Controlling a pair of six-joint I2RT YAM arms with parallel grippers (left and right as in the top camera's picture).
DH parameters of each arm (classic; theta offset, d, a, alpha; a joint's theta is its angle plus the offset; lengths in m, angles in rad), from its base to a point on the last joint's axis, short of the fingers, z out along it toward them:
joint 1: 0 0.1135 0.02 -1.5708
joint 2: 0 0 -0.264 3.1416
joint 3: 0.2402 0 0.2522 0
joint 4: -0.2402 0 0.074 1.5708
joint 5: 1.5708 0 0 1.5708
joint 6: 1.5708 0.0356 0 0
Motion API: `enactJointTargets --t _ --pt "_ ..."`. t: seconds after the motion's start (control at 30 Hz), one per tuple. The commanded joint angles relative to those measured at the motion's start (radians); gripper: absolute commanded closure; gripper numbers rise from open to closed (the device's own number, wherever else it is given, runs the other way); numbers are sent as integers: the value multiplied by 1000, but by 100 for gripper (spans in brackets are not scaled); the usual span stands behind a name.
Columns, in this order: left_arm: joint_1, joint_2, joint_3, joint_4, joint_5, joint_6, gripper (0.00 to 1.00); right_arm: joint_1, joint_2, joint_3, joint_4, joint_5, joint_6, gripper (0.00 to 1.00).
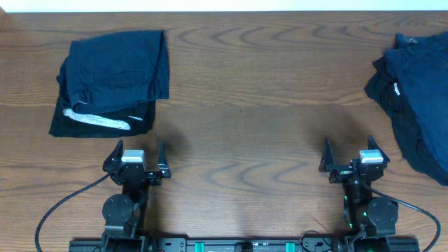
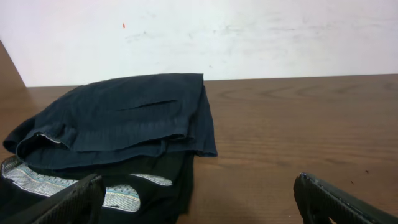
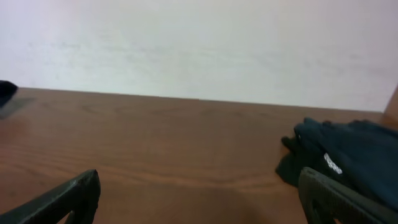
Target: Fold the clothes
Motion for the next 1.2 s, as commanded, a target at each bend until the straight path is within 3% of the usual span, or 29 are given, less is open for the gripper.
enactJointTargets --t 0.0,0.2,0.33,0.53,0.73,0.97,1.17 --pt "-5 -9 -18 -42 -12 6 2 -7 -5 27 -12 -26 -14 1" --pt "-5 -9 -18 -42 -12 6 2 -7 26 164 -46 -21 -5 1" --pt "-5 -9 -18 -42 -12 6 2 -7 144 304 -47 4 31 1" --pt "-5 -9 -18 -42 -12 6 2 -8 488 581 -85 16 29 1" --pt "-5 -9 -18 -42 -12 6 2 -28 896 975 -340 44 -45 1" --pt "-5 -9 -18 -42 -12 6 2 -192 1315 1423 -697 49 -61 1" --pt "-5 -9 -18 -42 -12 6 2 -338 1574 1569 -735 50 -87 1"
